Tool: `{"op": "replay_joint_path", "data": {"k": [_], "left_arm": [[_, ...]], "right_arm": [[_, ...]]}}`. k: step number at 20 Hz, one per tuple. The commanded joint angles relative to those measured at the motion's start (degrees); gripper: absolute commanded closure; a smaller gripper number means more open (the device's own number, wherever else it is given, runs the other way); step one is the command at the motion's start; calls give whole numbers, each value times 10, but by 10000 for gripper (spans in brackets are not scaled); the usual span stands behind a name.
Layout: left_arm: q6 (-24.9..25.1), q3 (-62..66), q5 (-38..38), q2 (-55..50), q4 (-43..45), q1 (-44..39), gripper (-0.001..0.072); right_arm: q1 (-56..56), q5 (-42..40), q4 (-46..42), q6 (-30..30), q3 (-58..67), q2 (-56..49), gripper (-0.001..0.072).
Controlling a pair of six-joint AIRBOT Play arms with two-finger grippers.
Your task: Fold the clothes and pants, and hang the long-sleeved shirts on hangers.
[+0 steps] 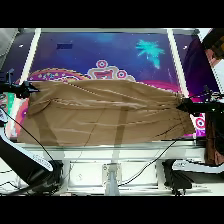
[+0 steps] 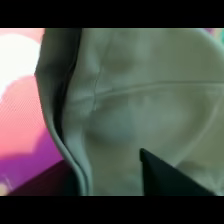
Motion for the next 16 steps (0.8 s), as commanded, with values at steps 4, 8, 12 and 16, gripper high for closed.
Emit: {"op": "replay_joint_path", "data": {"k": [4,8,12,16], "left_arm": [[14,21,125,8,-2,-16,695],[14,27,185,32,-2,-16,695],[7,27,189,35,-1,-17,695],[7,27,190,33,-2,-22,695]], "right_arm": [[0,-6,2,1,0,0,676],[2,-40,7,-5,0,0,676],[2,-106,31,-6,0,0,677],[2,-122,33,-5,0,0,677]]}}
